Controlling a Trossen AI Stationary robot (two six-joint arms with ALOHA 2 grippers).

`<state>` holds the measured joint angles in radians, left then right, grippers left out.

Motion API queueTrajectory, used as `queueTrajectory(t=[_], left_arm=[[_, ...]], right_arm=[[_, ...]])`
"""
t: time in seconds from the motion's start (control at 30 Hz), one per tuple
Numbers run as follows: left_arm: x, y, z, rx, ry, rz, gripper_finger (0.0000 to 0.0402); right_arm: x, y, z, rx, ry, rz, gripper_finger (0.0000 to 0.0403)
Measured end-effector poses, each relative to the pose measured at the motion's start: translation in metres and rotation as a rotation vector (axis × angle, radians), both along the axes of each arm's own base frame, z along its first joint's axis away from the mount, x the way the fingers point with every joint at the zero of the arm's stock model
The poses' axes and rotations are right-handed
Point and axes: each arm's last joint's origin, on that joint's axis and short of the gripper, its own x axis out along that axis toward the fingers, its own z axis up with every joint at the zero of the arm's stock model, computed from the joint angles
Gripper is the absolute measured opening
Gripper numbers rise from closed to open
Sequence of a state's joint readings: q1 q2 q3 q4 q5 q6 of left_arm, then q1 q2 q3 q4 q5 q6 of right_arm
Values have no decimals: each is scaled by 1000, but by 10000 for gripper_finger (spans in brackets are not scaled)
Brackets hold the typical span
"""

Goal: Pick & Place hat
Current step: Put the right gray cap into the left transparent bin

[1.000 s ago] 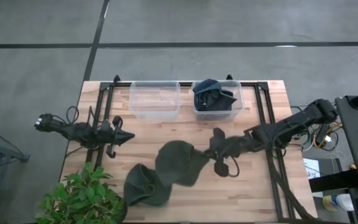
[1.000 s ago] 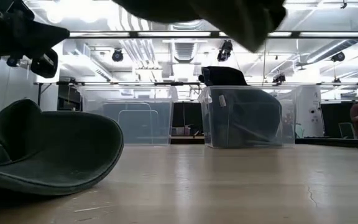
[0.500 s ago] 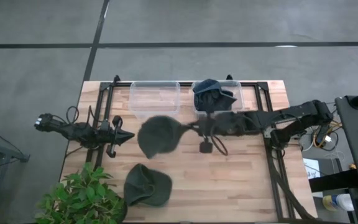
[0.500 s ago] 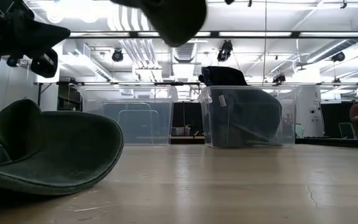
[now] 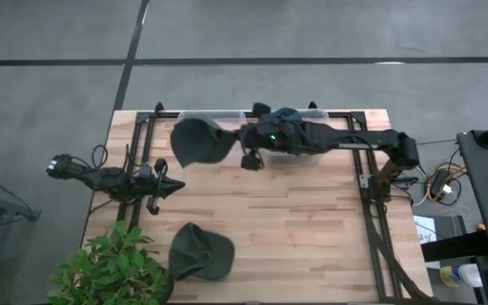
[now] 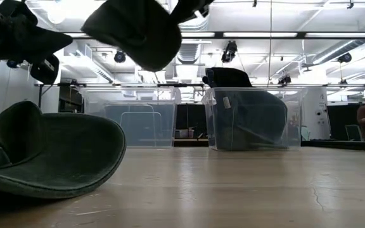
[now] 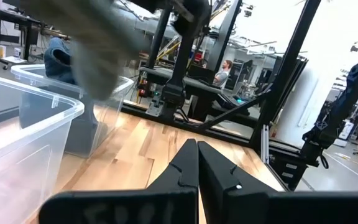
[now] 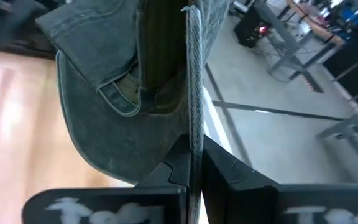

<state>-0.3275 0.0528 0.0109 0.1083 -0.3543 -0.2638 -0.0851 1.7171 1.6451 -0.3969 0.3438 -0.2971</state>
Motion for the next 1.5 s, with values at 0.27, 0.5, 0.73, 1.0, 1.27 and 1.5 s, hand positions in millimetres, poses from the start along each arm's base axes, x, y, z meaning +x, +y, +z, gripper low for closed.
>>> queueTrajectory(t=[0.27,0.5,0.73,1.0,1.27,1.5], left_arm=[[0,0,0,2,2,3,0],[0,0,0,-1,-1,6,0],[0,0,1,62,-2,21,0],[0,1,5,93,-46,32,0],[-2,2,14,121,-100,61,0],[-2,3,15,120,-107,96,0]], right_arm=[[34,-36,2,-70,129,-24,12],[57,-66,8,-97,204,-53,12],[65,-88,-4,-71,306,-82,12],[61,-101,-18,75,320,-43,12],[62,-95,-2,-25,271,-87,12],[58,-72,23,-33,178,-58,12]])
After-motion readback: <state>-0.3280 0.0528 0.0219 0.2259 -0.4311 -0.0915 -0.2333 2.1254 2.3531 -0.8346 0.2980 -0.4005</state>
